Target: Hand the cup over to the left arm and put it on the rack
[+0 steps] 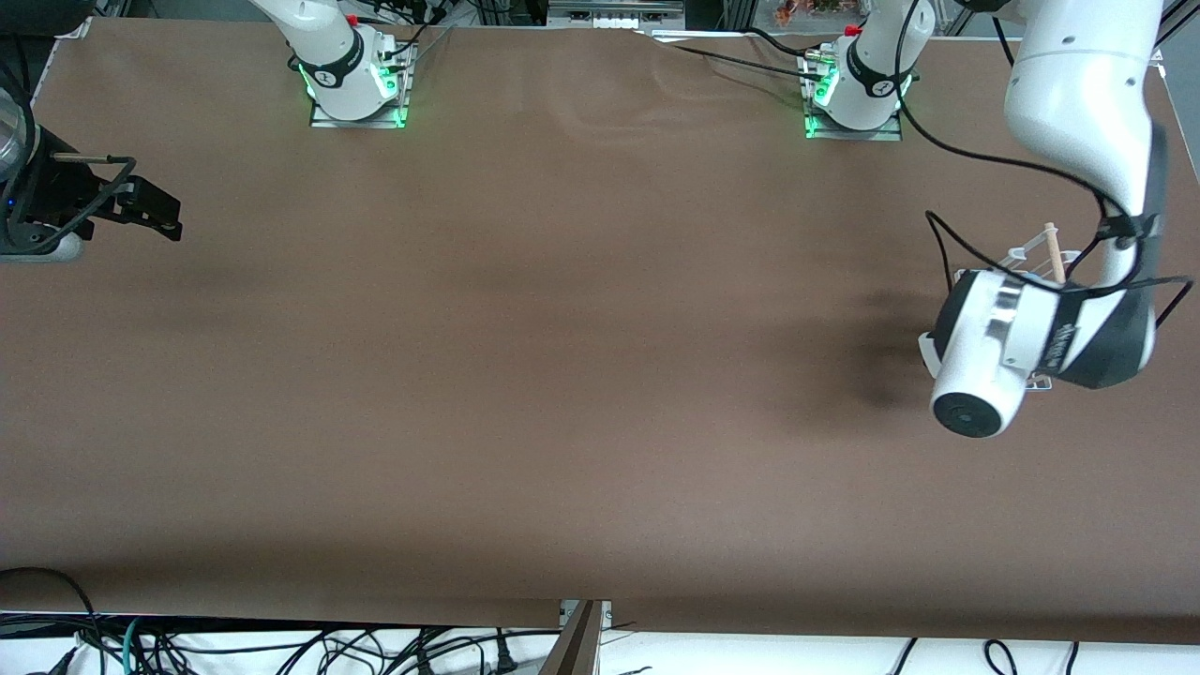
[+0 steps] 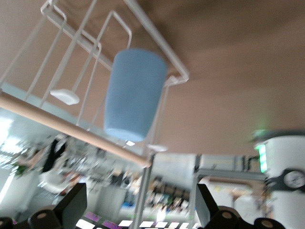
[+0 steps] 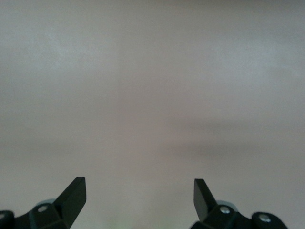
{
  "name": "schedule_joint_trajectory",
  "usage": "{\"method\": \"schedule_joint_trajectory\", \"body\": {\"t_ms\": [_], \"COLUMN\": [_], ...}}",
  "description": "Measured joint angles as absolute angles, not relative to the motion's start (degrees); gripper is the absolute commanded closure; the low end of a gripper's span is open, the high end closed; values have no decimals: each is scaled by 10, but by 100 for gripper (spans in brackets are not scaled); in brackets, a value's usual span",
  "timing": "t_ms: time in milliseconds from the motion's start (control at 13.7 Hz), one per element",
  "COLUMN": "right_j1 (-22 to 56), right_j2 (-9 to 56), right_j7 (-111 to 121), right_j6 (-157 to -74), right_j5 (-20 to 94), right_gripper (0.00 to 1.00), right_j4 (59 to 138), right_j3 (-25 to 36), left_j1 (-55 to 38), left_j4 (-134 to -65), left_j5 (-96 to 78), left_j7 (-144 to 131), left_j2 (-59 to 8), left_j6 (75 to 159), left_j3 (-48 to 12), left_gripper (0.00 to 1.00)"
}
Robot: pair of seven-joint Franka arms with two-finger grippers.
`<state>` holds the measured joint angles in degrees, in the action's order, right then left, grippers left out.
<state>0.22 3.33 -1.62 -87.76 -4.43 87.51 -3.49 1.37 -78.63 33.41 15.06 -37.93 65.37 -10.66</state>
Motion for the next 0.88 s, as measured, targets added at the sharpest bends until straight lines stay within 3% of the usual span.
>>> {"method": "schedule_joint_trajectory", "body": {"t_ms": [439,878], "right_j1": [2,2], "right_j2": [33,34], "right_j7": [-16,-16], "right_j6": [-877,-877], "right_j5": [-36,-35], "right_gripper": [0,0], "right_j4": [875,875], "right_j3": [-26,-26], "left_j1": [92,94], "left_j4": [-779,-811], "left_j5": [113,59], "left_j7": [110,35], "left_j2": [-312,-242], "left_j6": [820,877], "left_j3": [-106,-155], "left_gripper": [0,0]}}
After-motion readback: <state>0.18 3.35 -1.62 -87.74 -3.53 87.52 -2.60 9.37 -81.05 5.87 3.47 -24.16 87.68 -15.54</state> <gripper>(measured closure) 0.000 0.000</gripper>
